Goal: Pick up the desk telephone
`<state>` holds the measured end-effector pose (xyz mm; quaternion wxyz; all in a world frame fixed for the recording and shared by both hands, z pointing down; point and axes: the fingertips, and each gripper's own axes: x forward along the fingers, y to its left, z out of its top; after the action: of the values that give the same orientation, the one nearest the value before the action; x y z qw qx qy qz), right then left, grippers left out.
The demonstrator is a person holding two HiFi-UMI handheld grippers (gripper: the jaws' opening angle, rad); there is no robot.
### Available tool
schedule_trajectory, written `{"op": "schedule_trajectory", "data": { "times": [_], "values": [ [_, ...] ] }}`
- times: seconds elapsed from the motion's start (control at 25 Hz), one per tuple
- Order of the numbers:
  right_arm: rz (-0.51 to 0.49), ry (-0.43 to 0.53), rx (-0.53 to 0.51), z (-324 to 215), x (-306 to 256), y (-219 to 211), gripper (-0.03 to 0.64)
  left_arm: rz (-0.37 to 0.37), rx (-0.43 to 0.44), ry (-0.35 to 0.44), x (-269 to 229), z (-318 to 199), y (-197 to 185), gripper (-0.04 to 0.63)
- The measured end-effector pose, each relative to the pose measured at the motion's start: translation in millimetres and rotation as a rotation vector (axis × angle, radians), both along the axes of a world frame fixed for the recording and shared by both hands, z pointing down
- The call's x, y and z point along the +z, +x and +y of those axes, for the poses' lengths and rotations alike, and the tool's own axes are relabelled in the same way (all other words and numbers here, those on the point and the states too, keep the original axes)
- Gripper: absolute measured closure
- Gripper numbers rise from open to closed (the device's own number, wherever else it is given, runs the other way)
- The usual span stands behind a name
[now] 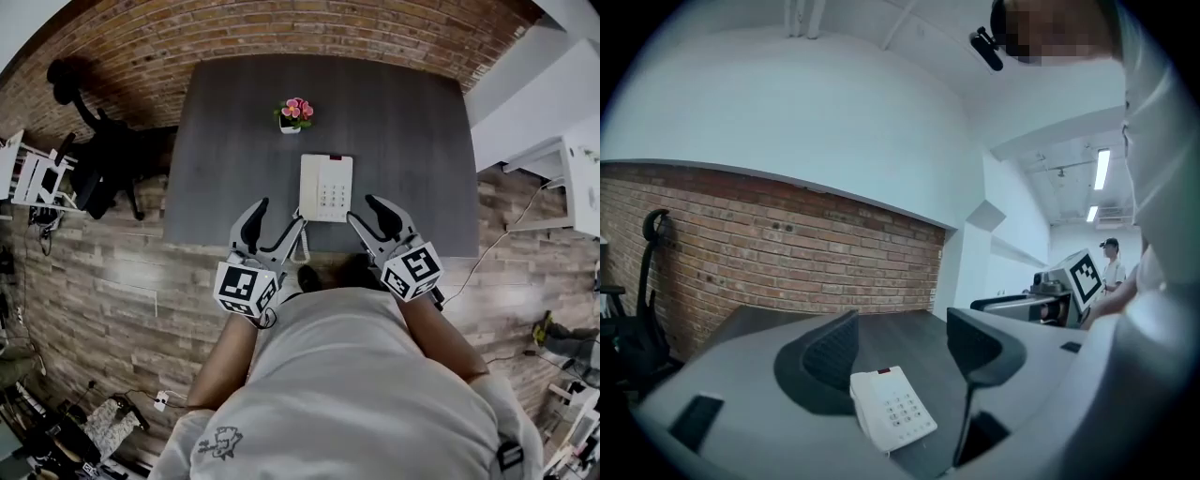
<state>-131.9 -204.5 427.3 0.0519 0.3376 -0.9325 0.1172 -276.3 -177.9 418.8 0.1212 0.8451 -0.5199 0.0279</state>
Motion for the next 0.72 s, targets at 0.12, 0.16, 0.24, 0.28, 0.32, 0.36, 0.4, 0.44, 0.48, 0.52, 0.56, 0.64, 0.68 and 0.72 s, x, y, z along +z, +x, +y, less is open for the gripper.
{"op": "schedule_trajectory", "data": {
  "times": [0.12, 0.16, 0.24, 0.28, 0.32, 0.36, 0.4, 0.44, 0.48, 0.52, 0.56, 0.64, 0.68, 0.72],
  "values": [
    [0.006, -0.028, 0.026, 0, 12, 4, 0.403, -0.003, 0.051, -0.04, 14, -2, 6, 0.284],
    [0.008, -0.04, 0.031, 1, 17, 6, 0.403, -0.006, 0.068, -0.058, 19, -2, 10, 0.284],
    [0.014, -0.065, 0.039, 0, 29, 11, 0.403, -0.012, 0.092, -0.086, 30, -5, 16, 0.284],
    [0.017, -0.078, 0.042, -2, 36, 14, 0.403, -0.019, 0.098, -0.095, 35, -7, 18, 0.284],
    [0.019, -0.092, 0.044, -5, 43, 16, 0.403, -0.03, 0.102, -0.101, 39, -9, 18, 0.284],
    [0.021, -0.106, 0.046, -8, 50, 19, 0.403, -0.045, 0.104, -0.106, 43, -12, 18, 0.284],
    [0.022, -0.12, 0.049, -10, 57, 21, 0.403, -0.061, 0.106, -0.113, 48, -14, 18, 0.284],
    [0.024, -0.131, 0.053, -13, 62, 23, 0.403, -0.077, 0.109, -0.122, 54, -17, 17, 0.284],
    [0.025, -0.141, 0.057, -15, 67, 25, 0.403, -0.09, 0.114, -0.134, 59, -18, 17, 0.284],
    [0.026, -0.149, 0.059, -19, 70, 26, 0.403, -0.101, 0.122, -0.146, 65, -19, 17, 0.285],
    [0.029, -0.155, 0.061, -22, 74, 27, 0.403, -0.109, 0.129, -0.158, 71, -21, 18, 0.285],
    [0.041, -0.166, 0.062, -29, 84, 30, 0.403, -0.116, 0.139, -0.184, 85, -25, 19, 0.284],
    [0.052, -0.172, 0.061, -32, 90, 32, 0.403, -0.113, 0.141, -0.2, 92, -28, 19, 0.284],
    [0.064, -0.182, 0.056, -35, 97, 33, 0.403, -0.105, 0.144, -0.218, 99, -30, 20, 0.284]
  ]
}}
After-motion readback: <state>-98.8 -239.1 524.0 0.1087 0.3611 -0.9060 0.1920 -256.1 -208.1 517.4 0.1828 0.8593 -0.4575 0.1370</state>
